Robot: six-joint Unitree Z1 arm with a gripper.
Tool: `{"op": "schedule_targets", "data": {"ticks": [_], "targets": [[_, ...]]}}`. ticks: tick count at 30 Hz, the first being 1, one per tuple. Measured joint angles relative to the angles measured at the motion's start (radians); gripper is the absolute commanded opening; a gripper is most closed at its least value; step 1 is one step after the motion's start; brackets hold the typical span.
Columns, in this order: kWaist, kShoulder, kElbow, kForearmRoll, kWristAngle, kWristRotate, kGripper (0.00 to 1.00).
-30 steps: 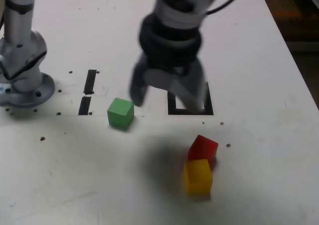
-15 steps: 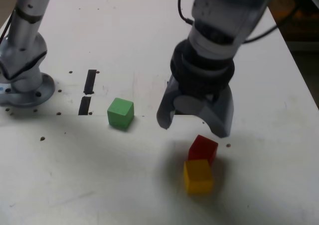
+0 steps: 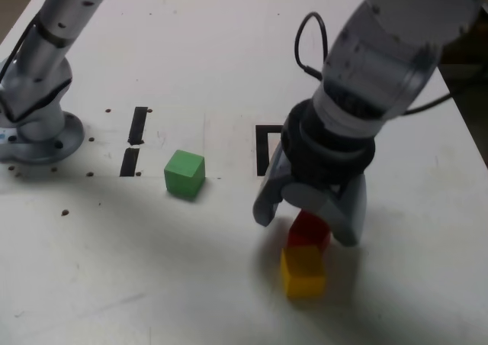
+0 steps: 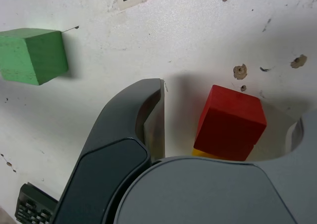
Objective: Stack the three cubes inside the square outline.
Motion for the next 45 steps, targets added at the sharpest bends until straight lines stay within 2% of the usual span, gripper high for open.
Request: {"op": "schedule_targets", "data": {"ticks": [13,25,29,32,37,41,45], "targets": [[0.0,0.02,-0.01,-0.024,0.01,0.012,0.52],[0.0,0.02,-0.01,-0.032,0.015,0.027,0.31],[0.0,0.005,-0.008,-0.014,0.035,0.029,0.27],[0.013,-0.051,-0.008,0.013,0.071,0.035,0.26],[0.107,-0.154,0.005,0.069,0.125,0.064,0.26],[0.186,-0.172,0.024,0.09,0.136,0.086,0.26],[0.276,-0.197,0.065,0.084,0.13,0.102,0.26]]}}
